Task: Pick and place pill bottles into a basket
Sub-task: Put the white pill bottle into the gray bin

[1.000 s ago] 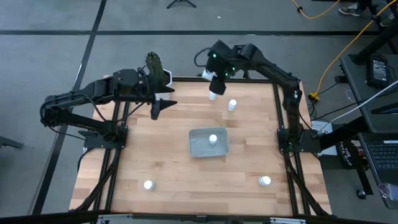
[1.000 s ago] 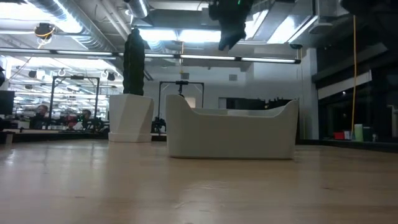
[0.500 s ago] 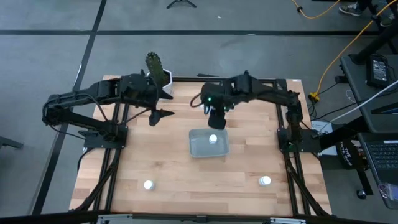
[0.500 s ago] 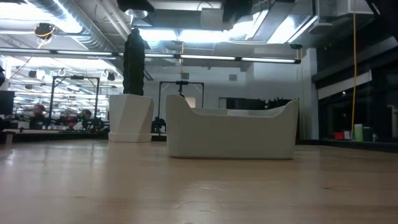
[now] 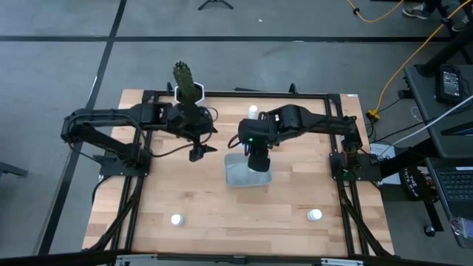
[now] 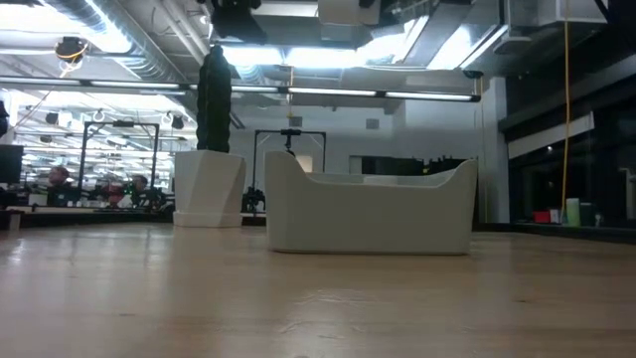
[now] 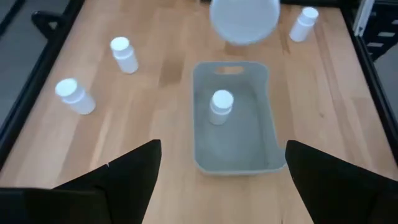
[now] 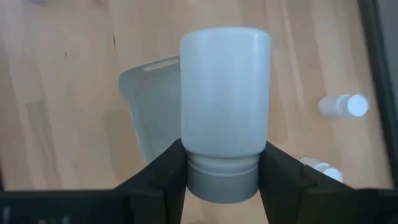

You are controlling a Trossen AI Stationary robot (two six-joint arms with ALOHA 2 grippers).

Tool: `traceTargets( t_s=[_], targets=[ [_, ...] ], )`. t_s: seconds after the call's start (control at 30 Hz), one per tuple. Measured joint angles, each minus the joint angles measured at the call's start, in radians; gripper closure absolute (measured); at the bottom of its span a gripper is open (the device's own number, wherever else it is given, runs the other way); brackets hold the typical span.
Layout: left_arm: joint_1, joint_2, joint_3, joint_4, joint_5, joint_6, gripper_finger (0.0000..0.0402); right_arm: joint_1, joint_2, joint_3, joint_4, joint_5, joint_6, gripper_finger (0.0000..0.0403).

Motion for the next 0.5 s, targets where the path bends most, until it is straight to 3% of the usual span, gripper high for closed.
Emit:
traceTargets(
  t_s=[0.3, 0.5],
  targets=[
    [-0.020, 0.016, 0.000, 0.109, -0.083, -0.073, 0.0066, 0.009, 0.000, 0.003, 0.000, 0.129, -0.213, 0.0251],
    [-0.021, 0.016, 0.000, 0.129, -0.178, -0.127, 0.0066, -0.029, -0.048, 0.005, 0.051, 0.243, -0.225, 0.0251]
  ],
)
